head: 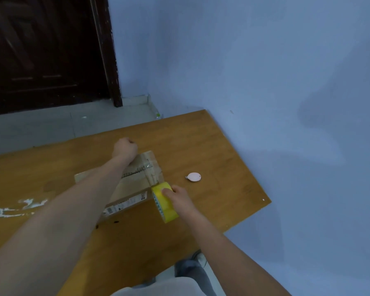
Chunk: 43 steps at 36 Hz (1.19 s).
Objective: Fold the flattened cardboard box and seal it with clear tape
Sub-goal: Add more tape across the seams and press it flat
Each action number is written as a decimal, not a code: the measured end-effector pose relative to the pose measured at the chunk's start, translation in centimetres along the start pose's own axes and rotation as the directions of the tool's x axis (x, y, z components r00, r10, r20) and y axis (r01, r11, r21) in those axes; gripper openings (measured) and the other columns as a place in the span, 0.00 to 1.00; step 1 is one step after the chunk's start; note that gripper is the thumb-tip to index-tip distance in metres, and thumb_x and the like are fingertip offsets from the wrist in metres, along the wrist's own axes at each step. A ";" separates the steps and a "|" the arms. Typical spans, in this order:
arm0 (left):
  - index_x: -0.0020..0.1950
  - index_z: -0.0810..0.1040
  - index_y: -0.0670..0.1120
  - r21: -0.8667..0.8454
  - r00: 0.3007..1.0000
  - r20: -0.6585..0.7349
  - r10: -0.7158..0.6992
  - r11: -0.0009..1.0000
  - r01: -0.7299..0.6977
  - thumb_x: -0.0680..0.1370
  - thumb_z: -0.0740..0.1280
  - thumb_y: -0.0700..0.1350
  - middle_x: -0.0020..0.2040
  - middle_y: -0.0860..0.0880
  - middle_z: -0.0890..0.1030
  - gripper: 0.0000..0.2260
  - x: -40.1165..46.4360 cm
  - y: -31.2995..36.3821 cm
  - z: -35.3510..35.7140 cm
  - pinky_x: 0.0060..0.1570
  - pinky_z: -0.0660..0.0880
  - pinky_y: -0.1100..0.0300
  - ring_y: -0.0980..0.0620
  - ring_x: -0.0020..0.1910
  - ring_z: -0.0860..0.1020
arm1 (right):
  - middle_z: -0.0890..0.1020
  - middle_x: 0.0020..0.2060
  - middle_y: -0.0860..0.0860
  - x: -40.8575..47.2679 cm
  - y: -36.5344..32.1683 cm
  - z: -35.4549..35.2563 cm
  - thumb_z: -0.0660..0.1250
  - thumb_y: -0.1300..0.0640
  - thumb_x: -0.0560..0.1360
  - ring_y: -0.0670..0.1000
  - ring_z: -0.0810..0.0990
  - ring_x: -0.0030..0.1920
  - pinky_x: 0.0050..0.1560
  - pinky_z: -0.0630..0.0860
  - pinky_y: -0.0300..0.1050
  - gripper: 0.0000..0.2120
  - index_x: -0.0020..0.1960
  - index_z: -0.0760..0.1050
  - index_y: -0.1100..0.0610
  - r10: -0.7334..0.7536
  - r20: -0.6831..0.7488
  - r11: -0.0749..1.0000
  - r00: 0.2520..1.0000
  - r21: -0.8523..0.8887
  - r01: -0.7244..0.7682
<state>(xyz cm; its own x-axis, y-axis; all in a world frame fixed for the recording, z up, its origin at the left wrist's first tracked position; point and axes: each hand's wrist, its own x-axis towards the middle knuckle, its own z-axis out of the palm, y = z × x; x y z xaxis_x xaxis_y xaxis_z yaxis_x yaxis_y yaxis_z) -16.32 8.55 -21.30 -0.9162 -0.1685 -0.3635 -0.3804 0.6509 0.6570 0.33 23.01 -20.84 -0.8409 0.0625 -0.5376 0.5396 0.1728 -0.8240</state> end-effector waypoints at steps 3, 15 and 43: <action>0.58 0.75 0.41 0.032 0.964 -0.144 0.221 0.975 -0.219 0.79 0.60 0.40 0.55 0.43 0.77 0.10 -1.7 -0.7 -0.8 0.53 0.74 0.51 0.43 0.53 0.76 | 0.73 0.32 0.49 0.2 0.2 -0.2 0.62 0.56 0.78 0.47 0.72 0.32 0.34 0.67 0.40 0.11 0.37 0.72 0.52 0.006 0.021 1.000 1.000 0.008 -0.006; 0.75 0.61 0.46 0.514 0.847 0.125 0.517 0.696 -0.501 0.82 0.52 0.49 0.76 0.50 0.61 0.21 -8.4 -4.7 2.4 0.71 0.53 0.53 0.50 0.75 0.57 | 0.77 0.37 0.51 1.2 0.3 -0.4 0.63 0.57 0.78 0.47 0.76 0.36 0.33 0.73 0.35 0.04 0.47 0.75 0.57 -0.051 0.024 0.998 0.998 0.022 0.051; 0.78 0.47 0.50 0.621 0.863 0.132 0.488 0.637 -0.456 0.71 0.26 0.58 0.78 0.55 0.49 0.36 -9.1 -6.2 3.9 0.74 0.44 0.54 0.56 0.77 0.45 | 0.79 0.39 0.53 1.7 3.9 -0.1 0.62 0.46 0.78 0.53 0.78 0.42 0.45 0.74 0.49 0.11 0.41 0.77 0.50 -0.145 0.036 0.989 0.989 0.032 0.144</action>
<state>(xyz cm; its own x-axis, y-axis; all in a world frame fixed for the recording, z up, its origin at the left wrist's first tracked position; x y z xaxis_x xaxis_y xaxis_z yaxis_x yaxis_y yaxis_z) -5.12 8.96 -24.64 -0.9596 0.2700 -0.0799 0.2532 0.9516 0.1742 0.96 23.90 -24.94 -0.9082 0.0014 -0.4185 0.4140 0.1486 -0.8981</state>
